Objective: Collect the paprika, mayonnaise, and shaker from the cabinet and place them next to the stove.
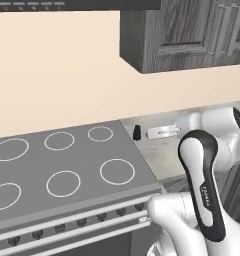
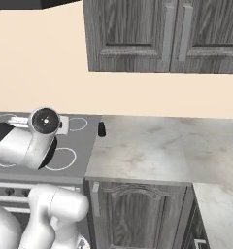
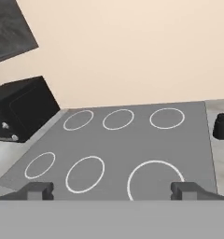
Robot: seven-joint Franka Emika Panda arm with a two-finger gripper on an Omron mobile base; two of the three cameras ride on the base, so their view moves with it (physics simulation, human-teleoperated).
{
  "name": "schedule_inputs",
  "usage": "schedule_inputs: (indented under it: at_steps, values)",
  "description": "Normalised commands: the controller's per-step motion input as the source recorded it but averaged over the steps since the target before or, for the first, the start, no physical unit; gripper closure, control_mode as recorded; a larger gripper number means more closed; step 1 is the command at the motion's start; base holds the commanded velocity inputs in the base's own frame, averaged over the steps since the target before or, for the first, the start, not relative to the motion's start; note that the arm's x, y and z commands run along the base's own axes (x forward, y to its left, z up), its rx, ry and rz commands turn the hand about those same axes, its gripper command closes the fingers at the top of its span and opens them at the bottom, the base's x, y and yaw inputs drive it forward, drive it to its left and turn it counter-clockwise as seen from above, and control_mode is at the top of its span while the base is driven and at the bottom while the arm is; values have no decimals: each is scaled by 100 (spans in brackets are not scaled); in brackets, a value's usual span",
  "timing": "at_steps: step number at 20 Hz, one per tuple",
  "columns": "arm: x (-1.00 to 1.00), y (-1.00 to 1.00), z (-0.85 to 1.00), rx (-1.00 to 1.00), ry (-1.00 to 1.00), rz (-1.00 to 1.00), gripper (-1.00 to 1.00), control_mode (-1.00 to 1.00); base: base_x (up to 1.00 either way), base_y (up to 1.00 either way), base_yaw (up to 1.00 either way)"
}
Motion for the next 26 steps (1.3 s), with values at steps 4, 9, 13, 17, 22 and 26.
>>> schedule_inputs:
  at_steps: [4,9,13,17,22,26]
  values:
    - [-76,-3,-46,-1,9,-10,-100,-100,0,0,0]
    - [0,0,0,0,0,0,-100,100,-76,15,-4]
    - [0,0,0,0,0,0,-100,100,-89,19,-36]
    - [0,0,0,0,0,0,-100,100,-88,16,-53]
    - [0,0,0,0,0,0,-100,100,-64,14,-63]
    - [0,0,0,0,0,0,-100,100,-47,1,-65]
